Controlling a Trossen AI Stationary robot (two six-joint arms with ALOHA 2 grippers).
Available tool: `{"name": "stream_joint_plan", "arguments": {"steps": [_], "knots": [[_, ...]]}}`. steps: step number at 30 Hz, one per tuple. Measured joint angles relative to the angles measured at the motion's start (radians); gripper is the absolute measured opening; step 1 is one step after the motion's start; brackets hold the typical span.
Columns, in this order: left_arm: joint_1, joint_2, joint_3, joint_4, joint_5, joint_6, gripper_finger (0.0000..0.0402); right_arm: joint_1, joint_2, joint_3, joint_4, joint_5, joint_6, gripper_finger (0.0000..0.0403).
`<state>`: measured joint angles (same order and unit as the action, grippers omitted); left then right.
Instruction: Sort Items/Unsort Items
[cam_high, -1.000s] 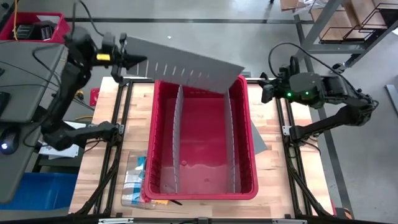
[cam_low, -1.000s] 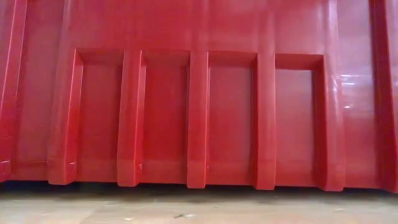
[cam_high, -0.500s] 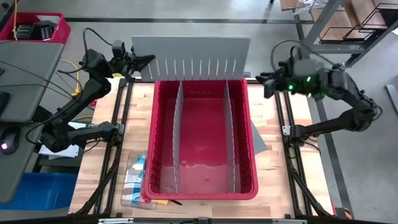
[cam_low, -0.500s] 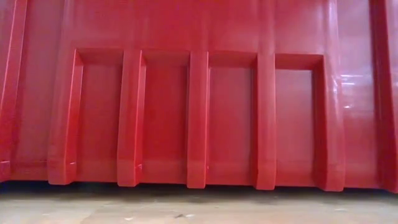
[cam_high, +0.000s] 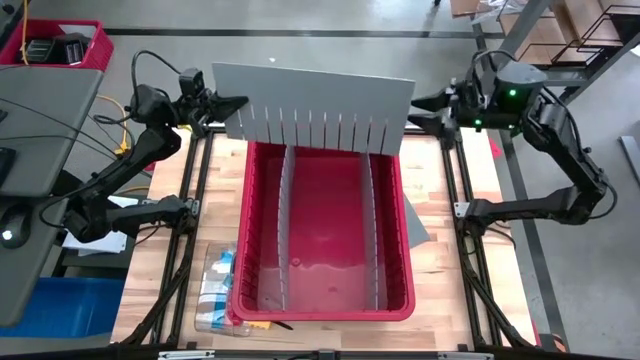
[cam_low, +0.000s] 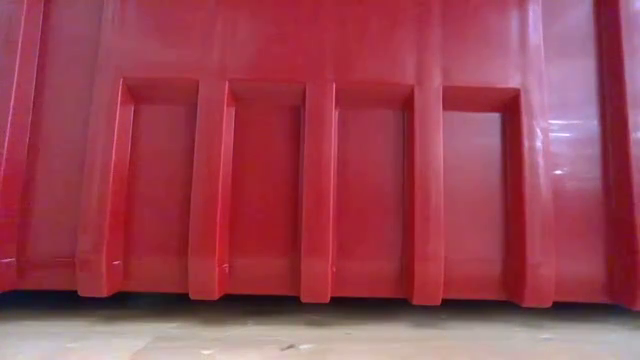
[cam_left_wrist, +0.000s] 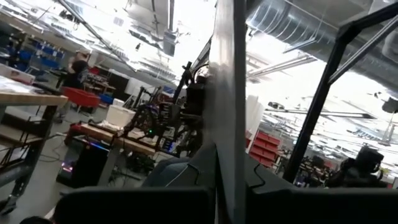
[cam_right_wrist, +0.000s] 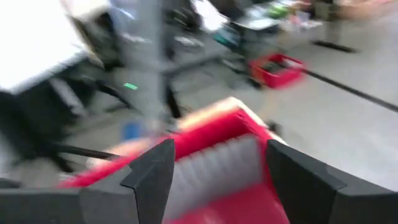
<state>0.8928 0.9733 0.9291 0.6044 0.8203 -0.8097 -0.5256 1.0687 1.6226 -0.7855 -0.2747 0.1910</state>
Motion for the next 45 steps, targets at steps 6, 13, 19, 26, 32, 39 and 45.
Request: {"name": "stream_joint_plan", "arguments": {"steps": [6,13,19,26,32,39,45], "knots": [[0.0,0.007,0.0,0.0,-0.008,0.029,0.0,-0.007,0.016,0.0,0.196,-0.128,0.087,0.0243],[0.012,0.027,0.0,-0.003,0.005,0.059,0.0,-0.005,0.047,0.0,0.236,-0.186,0.148,0.0243],[0.061,0.006,0.0,-0.001,0.147,0.01,0.0,-0.031,0.021,0.0,0.165,-0.194,0.118,0.0243],[0.122,-0.012,0.0,-0.006,0.148,0.002,0.0,-0.057,-0.039,0.0,0.131,-0.194,0.152,0.0243],[0.124,-0.01,0.0,-0.007,0.116,0.031,0.0,-0.056,-0.059,0.0,0.132,-0.206,0.212,0.0243],[0.101,-0.008,0.0,-0.009,0.085,0.044,0.0,-0.01,0.004,0.0,0.132,-0.222,0.156,0.0243],[0.1,-0.008,0.0,-0.008,0.083,0.044,0.0,0.017,0.082,0.0,0.137,-0.256,0.086,0.0243]]}}
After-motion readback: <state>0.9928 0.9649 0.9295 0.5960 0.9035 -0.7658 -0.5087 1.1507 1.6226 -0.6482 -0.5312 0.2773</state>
